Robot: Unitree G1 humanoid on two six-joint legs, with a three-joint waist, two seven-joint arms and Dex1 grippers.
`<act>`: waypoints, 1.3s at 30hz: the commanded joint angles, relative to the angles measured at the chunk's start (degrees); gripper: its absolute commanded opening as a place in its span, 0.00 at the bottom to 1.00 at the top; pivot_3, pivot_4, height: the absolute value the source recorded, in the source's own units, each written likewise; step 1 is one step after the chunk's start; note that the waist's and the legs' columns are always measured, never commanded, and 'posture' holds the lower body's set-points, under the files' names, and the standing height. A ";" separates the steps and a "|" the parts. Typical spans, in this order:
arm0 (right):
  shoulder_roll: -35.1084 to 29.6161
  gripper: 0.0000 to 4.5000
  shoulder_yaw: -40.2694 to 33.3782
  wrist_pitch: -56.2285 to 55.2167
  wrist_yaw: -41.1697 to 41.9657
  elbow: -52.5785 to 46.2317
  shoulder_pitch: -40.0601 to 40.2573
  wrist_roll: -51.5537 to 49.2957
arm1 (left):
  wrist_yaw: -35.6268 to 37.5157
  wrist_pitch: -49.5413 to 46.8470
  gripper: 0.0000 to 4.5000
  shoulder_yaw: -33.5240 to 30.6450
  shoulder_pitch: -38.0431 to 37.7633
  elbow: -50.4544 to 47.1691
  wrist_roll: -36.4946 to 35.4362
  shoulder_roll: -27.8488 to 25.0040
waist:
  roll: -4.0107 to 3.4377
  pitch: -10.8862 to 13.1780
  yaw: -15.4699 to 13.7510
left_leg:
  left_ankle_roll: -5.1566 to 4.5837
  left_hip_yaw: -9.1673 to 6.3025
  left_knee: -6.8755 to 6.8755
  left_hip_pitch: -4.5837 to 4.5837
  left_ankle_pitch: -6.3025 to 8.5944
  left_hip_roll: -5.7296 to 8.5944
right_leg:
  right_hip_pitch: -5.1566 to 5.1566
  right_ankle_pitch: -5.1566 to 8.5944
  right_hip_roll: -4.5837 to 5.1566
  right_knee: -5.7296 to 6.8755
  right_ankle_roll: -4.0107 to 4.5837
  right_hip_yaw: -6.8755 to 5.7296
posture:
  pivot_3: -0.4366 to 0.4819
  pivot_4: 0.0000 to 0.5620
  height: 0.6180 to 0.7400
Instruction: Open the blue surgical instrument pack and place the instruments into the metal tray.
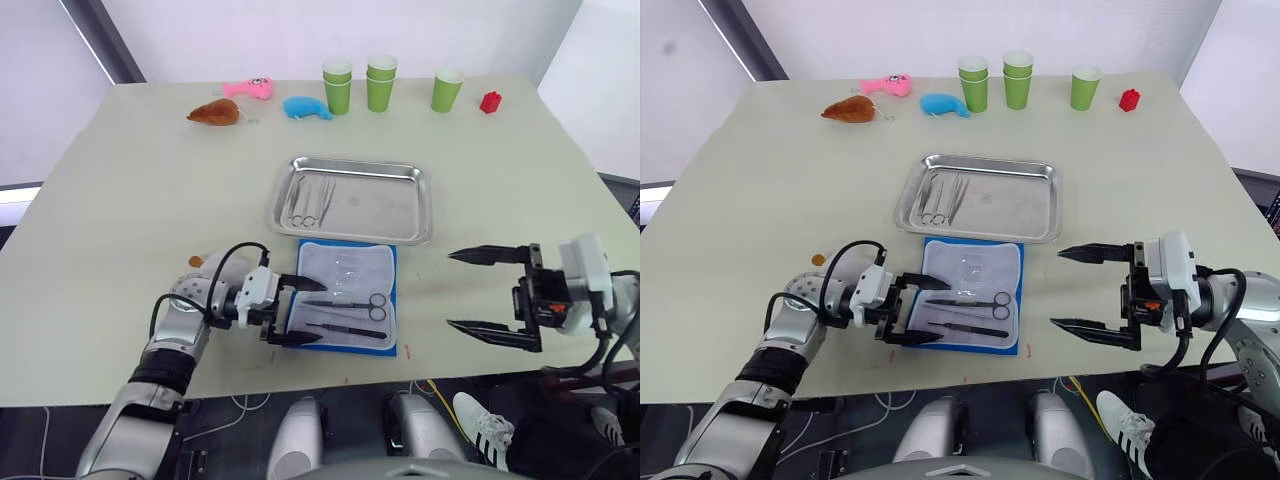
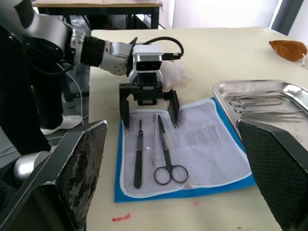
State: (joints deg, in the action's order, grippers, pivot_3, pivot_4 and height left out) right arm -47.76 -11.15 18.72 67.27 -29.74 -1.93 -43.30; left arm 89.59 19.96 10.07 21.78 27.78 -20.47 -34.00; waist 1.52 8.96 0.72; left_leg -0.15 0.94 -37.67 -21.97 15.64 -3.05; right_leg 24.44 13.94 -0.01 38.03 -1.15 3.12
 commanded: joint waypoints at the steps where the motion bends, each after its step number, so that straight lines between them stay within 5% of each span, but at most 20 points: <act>1: -0.81 1.00 -1.80 -0.09 0.77 -1.85 -0.11 -1.33 | 2.90 1.48 0.99 1.39 0.23 1.24 0.77 -0.83 | 0.00 0.00 0.03 | 0.00 0.00 -0.03 0.03 0.00 0.00 | -0.04 0.00 0.00 0.00 -0.01 0.00 | 0.48 0.27 1.00; 25: -0.95 1.00 -0.38 2.14 -0.90 -2.22 -1.39 0.14 | 2.56 3.35 0.99 2.35 1.44 7.54 4.17 1.22 | -0.23 -0.13 0.04 | -0.01 -0.06 -0.65 0.28 0.00 -0.01 | -0.62 -0.10 -0.01 0.01 -0.46 -0.01 | 0.48 0.27 1.00; 39: 5.91 1.00 15.53 2.75 -10.49 0.11 -8.73 14.75 | 1.36 5.12 0.99 3.53 2.29 12.94 6.78 2.90 | -0.98 -0.65 0.07 | -0.03 -0.05 -0.72 0.41 -0.01 0.03 | -0.76 -0.14 -0.04 0.02 -0.43 0.10 | 0.48 0.27 1.00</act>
State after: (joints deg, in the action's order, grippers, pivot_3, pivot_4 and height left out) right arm -42.19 3.55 21.75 57.75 -29.39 -9.60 -29.61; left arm 89.69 24.62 11.69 25.88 37.51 -17.66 -31.40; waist 0.54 8.31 0.80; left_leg -0.18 0.90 -38.39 -21.55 15.63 -3.01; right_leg 23.67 13.85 -0.05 38.04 -1.51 3.26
